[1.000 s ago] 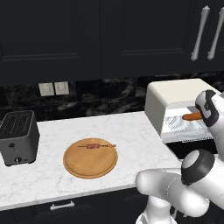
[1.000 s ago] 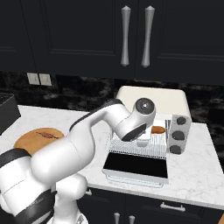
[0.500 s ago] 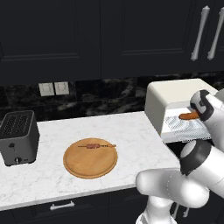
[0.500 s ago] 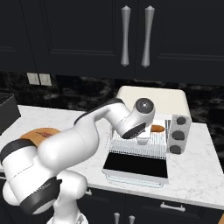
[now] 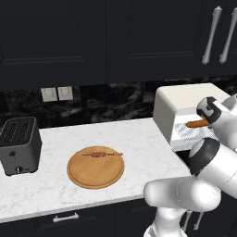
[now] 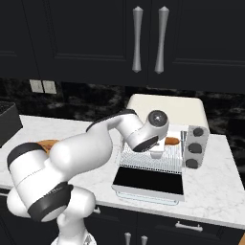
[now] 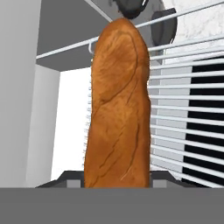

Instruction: Pick up the kebab skewer and baguette bread, and place them inside the toaster oven. Close the toaster oven door and start by setting the timer.

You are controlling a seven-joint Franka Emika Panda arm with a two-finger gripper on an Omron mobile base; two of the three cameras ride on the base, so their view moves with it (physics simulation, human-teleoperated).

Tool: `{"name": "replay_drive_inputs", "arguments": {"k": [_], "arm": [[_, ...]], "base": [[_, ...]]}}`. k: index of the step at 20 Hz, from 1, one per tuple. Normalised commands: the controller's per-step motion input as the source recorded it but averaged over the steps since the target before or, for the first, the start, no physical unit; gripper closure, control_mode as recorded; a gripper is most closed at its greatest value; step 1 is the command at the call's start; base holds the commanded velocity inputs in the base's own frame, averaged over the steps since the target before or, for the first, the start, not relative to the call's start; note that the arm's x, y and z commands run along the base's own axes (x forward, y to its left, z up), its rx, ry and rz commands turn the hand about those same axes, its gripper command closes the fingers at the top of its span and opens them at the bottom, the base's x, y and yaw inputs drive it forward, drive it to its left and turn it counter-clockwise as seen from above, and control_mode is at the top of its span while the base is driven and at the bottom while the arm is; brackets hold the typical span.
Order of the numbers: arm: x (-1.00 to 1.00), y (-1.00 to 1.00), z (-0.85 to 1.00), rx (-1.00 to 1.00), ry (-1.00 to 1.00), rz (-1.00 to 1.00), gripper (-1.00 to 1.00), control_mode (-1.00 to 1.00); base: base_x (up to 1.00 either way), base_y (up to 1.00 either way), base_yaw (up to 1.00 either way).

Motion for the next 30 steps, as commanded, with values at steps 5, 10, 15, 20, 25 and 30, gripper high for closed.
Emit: {"name": "replay_drive_inputs", "arguments": {"k": [5,10,15,20,25,30], "arm": [[0.38,-0.03,0.0,0.0,0.0,-0.03,1.0,-1.0],[0.38,-0.01,-0.07,0.0,0.0,-0.03,-1.0,-1.0],[0.06,0.0,0.0,0.0,0.0,-0.01,-1.0,-1.0],[0.0,0.0,0.0,0.0,0.0,0.0,-1.0,-1.0],[-0.07,-0.14,0.13,0.0,0.02,0.0,-1.0,-1.0],[-0.4,-0.12,0.6,0.0,0.02,0.0,-1.0,-1.0]], "base": [[0.0,0.0,0.0],[0.0,0.0,0.0],[0.0,0.0,0.0],[0.0,0.0,0.0],[0.0,0.0,0.0],[0.0,0.0,0.0]]}}
